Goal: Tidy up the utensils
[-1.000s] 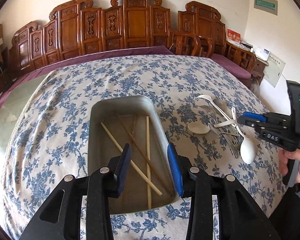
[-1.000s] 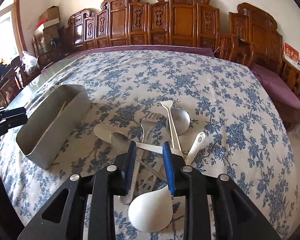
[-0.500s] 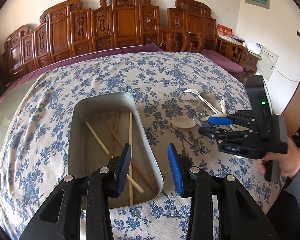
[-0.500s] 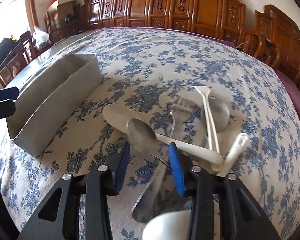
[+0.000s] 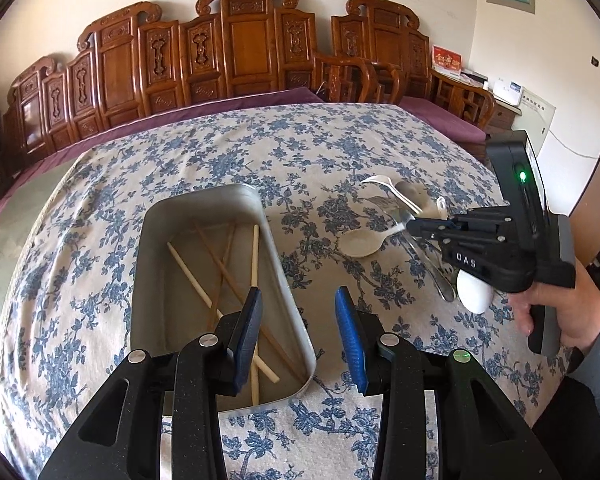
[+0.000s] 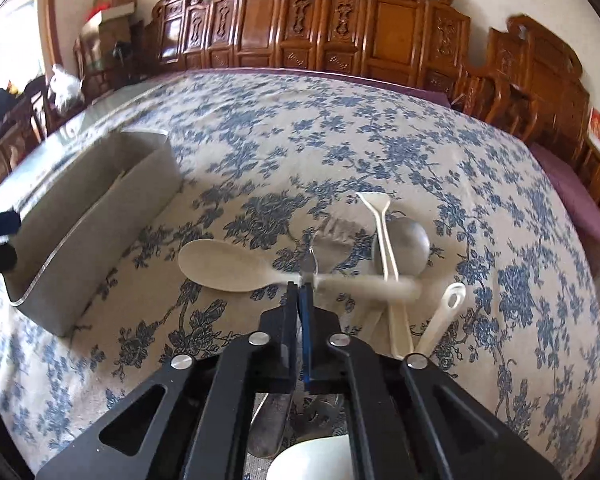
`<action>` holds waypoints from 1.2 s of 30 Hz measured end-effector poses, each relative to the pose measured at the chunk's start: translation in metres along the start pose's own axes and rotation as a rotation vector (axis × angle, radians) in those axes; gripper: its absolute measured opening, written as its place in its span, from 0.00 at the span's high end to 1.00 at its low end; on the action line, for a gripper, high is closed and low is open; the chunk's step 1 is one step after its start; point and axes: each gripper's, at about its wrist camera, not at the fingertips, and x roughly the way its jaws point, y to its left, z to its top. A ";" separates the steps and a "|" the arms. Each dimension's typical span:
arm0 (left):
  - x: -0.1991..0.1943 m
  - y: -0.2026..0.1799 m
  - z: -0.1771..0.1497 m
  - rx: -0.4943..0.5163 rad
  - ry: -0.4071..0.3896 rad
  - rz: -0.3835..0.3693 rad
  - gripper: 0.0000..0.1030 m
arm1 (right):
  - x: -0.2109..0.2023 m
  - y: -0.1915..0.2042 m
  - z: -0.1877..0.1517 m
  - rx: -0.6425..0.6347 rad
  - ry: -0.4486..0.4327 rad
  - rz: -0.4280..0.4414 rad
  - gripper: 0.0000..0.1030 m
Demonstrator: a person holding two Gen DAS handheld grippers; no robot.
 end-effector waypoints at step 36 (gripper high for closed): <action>0.164 -0.049 0.084 0.167 0.395 -0.050 0.67 | -0.049 -0.078 0.001 0.233 -0.171 0.151 0.98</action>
